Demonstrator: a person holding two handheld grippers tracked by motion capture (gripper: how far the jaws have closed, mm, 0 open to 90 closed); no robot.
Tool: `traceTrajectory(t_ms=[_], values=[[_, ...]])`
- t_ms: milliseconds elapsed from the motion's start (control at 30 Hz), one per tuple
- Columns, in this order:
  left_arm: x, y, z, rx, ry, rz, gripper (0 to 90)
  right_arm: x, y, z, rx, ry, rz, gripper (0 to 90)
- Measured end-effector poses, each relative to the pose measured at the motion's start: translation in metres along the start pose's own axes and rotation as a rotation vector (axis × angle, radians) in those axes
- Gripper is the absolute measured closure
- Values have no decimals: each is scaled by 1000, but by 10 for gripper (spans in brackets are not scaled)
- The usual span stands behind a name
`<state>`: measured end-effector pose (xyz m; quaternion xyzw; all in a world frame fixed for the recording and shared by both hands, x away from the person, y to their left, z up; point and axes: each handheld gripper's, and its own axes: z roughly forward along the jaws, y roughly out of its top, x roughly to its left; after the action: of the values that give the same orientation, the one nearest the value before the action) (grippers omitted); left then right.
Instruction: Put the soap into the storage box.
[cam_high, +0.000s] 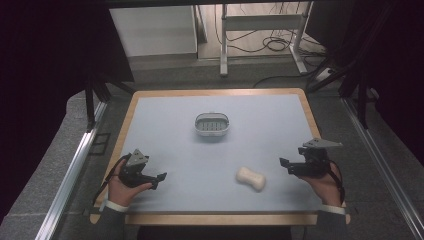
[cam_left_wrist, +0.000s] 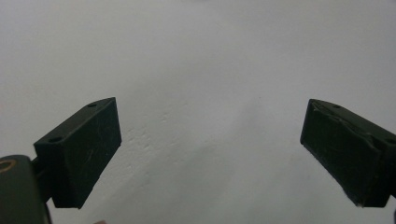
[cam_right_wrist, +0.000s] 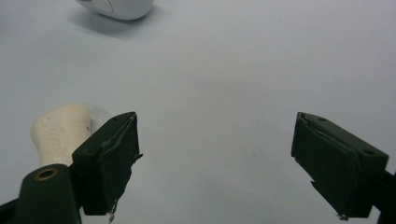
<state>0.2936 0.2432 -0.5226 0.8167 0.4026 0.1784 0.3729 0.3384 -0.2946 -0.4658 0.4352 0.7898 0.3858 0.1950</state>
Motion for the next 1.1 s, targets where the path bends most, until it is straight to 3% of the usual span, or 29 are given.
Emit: traceTrajectory(t_ms=[267,633,900,1100], values=[[-1,1,0,4,0,8,57,8,6,-3,1,6,-29,159],[-4,2,2,17,-5,21,57,25,18,-5,4,60,-80,168],[-3,2,1,24,-8,28,58,45,27,1,60,120,-139,177],[-4,2,3,30,-15,29,58,55,28,10,90,129,-165,177]])
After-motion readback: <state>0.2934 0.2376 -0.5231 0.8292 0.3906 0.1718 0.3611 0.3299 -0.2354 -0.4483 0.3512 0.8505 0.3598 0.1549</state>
